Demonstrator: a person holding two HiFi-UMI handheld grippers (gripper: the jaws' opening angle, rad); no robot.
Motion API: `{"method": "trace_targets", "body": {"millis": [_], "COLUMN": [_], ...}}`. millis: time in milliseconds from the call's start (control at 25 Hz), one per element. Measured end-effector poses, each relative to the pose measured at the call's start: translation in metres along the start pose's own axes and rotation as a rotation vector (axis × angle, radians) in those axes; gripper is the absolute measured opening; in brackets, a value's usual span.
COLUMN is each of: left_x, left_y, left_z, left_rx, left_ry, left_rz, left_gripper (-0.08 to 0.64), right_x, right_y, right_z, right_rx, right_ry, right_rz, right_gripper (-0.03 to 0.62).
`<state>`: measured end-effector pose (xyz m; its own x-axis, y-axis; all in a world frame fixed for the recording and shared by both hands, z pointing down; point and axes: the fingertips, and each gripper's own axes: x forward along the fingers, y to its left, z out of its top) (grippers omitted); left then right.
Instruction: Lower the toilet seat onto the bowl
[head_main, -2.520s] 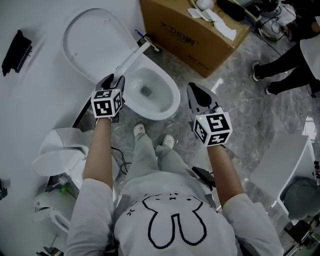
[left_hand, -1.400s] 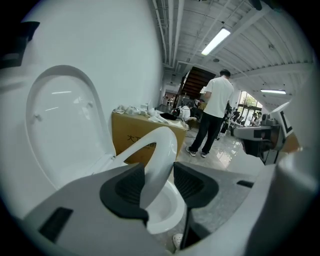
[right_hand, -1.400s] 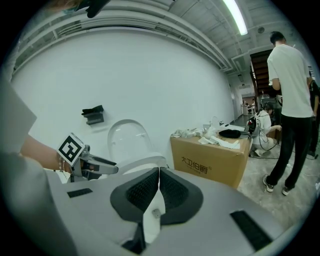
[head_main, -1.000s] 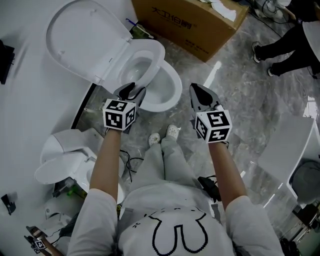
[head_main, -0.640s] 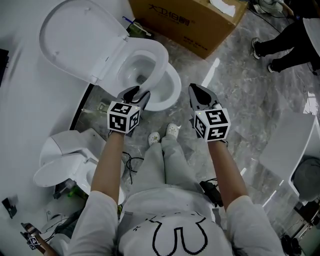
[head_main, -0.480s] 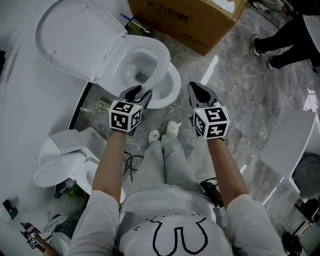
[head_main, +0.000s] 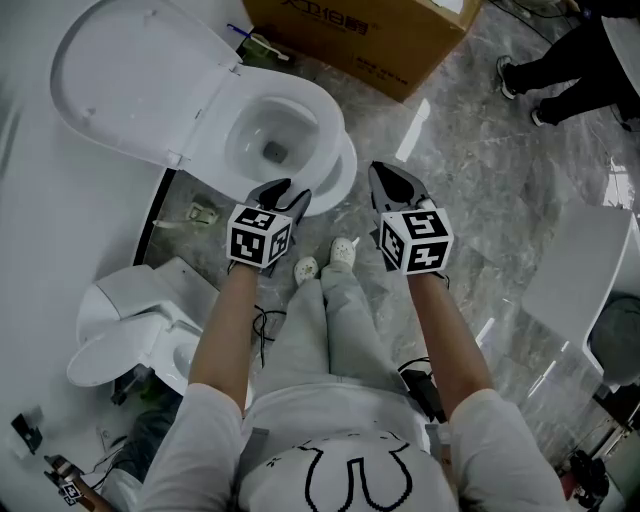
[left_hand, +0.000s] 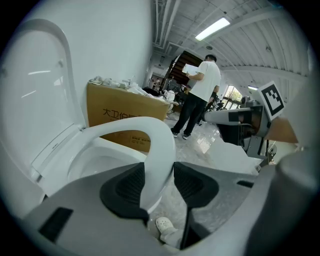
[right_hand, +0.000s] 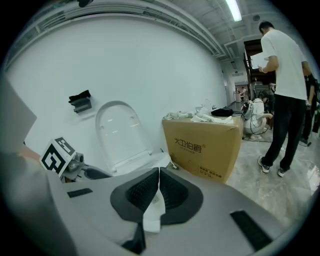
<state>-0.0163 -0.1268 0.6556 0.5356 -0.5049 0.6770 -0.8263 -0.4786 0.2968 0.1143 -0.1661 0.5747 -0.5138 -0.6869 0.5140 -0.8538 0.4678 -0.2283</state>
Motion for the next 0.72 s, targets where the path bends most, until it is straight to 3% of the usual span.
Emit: {"method": "trace_targets", "body": {"millis": [720], "left_x": [0.058], "left_y": [-0.008], "left_z": [-0.051], "left_rx": [-0.014], "left_ry": [0.105], "left_rz": [-0.050], "left_gripper": [0.179], "right_x": [0.025], "right_y": [-0.027], "right_z": [-0.060], "right_rx": [0.073], "right_ry": [0.050], "right_rz": [-0.040], "right_gripper": [0.029]}}
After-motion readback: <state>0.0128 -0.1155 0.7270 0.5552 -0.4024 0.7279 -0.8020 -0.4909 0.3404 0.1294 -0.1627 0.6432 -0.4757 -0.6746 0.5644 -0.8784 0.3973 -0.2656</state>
